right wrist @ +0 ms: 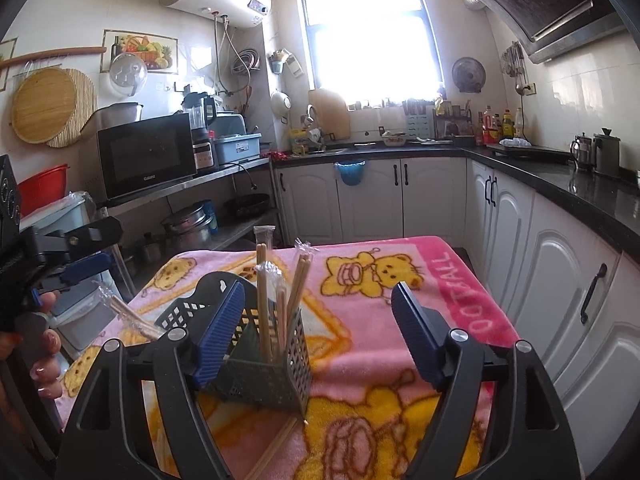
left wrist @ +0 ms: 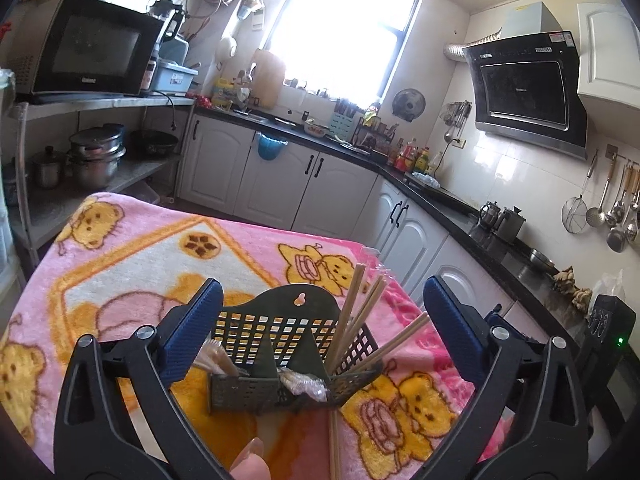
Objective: Organize utensils
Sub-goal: 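Withdraw both open tools from the caddy toward the last chopsticks on the blanket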
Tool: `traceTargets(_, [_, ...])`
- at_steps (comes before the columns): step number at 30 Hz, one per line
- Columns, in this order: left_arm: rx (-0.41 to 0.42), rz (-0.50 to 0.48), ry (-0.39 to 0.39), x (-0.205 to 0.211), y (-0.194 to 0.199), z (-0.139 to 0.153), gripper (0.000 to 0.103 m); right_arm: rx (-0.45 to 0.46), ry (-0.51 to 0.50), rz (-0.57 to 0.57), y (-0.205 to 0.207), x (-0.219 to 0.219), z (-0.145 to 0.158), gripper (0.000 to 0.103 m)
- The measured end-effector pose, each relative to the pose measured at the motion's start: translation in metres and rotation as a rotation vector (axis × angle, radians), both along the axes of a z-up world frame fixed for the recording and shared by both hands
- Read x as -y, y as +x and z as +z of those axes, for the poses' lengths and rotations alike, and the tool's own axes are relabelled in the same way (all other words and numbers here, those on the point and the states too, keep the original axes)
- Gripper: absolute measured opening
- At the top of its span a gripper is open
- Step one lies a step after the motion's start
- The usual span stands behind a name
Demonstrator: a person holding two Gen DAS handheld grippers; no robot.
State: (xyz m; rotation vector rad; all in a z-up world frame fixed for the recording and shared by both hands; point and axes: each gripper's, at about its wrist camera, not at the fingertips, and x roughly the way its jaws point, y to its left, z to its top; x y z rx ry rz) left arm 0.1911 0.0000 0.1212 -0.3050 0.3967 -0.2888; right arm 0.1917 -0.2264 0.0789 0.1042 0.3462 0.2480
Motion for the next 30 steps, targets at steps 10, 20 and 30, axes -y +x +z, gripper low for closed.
traceTargets(10, [0.010, 0.016, -0.025, -0.011, -0.028, 0.000, 0.092, 0.003, 0.031, -0.001, -0.020, 0.009, 0.001, 0.081])
traceTargets(20, [0.003, 0.030, -0.024, -0.014, -0.057, -0.010, 0.092, 0.003, 0.031, 0.004, -0.042, 0.013, 0.002, 0.082])
traceTargets(30, [-0.038, 0.022, -0.001, -0.011, -0.074, -0.031, 0.092, -0.024, -0.002, 0.013, -0.056, 0.007, -0.011, 0.085])
